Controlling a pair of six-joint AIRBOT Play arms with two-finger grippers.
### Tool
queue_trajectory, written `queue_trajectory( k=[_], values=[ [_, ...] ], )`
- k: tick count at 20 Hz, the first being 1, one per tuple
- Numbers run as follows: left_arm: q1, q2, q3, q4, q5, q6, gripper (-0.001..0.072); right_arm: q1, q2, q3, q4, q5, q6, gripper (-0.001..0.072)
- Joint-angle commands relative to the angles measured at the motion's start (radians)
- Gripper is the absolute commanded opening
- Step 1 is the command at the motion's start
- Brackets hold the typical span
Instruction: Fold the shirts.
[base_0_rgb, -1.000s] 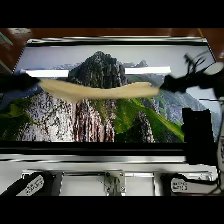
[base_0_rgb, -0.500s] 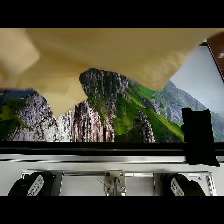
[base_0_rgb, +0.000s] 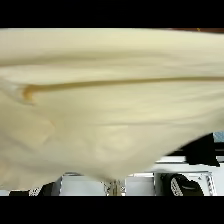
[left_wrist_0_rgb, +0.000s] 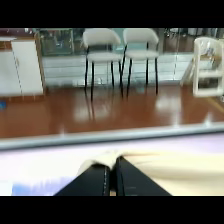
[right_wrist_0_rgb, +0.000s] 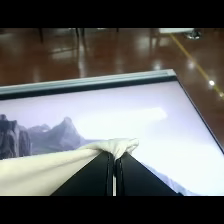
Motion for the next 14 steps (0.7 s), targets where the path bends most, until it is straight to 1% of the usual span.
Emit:
queue_trajectory(
  k=[1,2,4,6,7,8,10,13,14],
  values=[
    [0.001,0.003,-0.083,0.012,-0.134,-0.002,0.0037,0.000,-0.070,0.001,-0.036,0.201,-0.043,0.0056],
    [0.001,0.001,-0.136,0.023,-0.159,0.024,0.0037,0.000,-0.114,-0.011,-0.037,0.273,-0.056,0.0057],
    [0.001,-0.008,-0.276,0.038,-0.163,0.029,0.0037,0.000,-0.183,-0.091,-0.036,0.322,-0.056,0.0057],
    [0.001,-0.032,-0.433,0.040,-0.163,0.033,0.0037,0.000,-0.244,-0.231,-0.036,0.305,-0.055,0.0056],
    [0.001,-0.056,-0.518,0.040,-0.152,0.042,0.0037,0.000,-0.272,-0.312,-0.035,0.264,-0.054,0.0056],
    [-0.001,-0.082,-0.597,0.039,-0.116,0.042,0.0037,0.000,-0.307,-0.399,-0.027,0.193,-0.049,0.0057],
    [-0.002,-0.155,-0.750,0.028,0.028,0.044,0.0037,0.013,-0.398,-0.520,-0.009,0.020,-0.033,0.0056],
    [-0.002,-0.332,-0.867,-0.072,0.256,0.086,0.0037,0.082,-0.587,-0.542,-0.005,-0.243,-0.023,0.0056],
    [-0.002,-0.401,-0.870,-0.114,0.314,0.125,0.0037,0.114,-0.646,-0.542,-0.002,-0.357,-0.019,0.0057]
  ],
)
